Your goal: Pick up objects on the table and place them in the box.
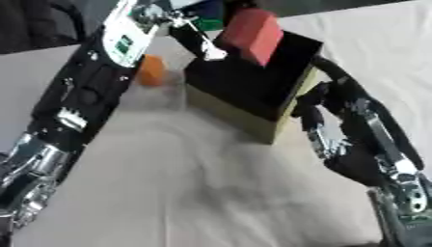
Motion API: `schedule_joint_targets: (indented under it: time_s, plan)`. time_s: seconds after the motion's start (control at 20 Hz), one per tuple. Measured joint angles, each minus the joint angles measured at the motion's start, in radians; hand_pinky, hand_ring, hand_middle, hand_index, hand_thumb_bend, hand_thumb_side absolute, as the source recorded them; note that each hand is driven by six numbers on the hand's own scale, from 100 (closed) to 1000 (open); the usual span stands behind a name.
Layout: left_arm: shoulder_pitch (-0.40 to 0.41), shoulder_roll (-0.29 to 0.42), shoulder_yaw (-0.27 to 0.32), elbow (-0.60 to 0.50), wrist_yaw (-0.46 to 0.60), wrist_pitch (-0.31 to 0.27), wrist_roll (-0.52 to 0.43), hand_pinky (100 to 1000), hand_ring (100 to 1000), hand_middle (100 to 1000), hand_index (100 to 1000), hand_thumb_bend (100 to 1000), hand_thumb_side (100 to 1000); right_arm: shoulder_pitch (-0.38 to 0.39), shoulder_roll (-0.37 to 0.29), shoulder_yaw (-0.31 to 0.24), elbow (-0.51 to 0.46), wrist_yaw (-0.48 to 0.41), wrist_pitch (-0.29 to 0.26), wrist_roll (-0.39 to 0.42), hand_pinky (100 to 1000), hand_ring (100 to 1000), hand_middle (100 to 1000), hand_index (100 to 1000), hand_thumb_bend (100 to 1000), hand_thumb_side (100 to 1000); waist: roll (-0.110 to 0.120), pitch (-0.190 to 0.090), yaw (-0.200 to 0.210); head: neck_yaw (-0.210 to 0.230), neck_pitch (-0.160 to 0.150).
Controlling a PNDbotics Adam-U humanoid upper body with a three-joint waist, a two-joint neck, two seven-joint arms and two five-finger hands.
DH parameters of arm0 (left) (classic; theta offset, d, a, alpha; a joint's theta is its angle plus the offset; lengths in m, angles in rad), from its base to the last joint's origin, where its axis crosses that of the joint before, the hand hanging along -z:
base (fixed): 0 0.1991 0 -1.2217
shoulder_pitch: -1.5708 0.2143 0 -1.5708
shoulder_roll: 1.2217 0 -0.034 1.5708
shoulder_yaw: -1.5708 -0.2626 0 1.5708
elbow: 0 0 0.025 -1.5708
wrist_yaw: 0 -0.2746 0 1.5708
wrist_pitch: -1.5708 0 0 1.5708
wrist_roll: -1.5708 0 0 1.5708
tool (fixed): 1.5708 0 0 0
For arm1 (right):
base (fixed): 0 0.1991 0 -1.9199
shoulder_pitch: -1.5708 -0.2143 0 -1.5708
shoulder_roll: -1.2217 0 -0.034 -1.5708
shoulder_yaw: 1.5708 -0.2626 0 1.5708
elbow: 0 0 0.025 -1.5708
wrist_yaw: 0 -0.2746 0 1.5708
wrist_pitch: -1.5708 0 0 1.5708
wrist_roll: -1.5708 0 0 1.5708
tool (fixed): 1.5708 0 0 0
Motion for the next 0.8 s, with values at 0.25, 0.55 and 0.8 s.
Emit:
schedule_joint_targets:
  time_s: [0.25, 0.55, 0.8]
  plan:
    - [0.0, -0.047, 0.045, 0.045, -0.252, -0.068, 0.068, 688, 543, 557, 808, 405, 137, -0.004, 0.004, 0.001, 0.0, -0.001, -0.001, 0.006, 766, 563, 517, 1000, 100, 524, 0.0, 0.002, -0.008, -0.002, -0.012]
    - [0.0, -0.051, 0.069, 0.052, -0.43, -0.094, 0.157, 845, 799, 846, 912, 735, 531, -0.005, 0.004, 0.001, 0.0, -0.001, -0.002, 0.009, 766, 563, 517, 1000, 100, 511, 0.0, 0.004, -0.006, -0.008, -0.017]
    - [0.0, -0.049, 0.089, 0.031, -0.501, -0.069, 0.245, 855, 799, 839, 917, 796, 524, -0.007, 0.004, 0.001, 0.0, -0.001, -0.002, 0.01, 766, 563, 517, 1000, 100, 523, -0.001, 0.004, -0.004, -0.008, -0.022]
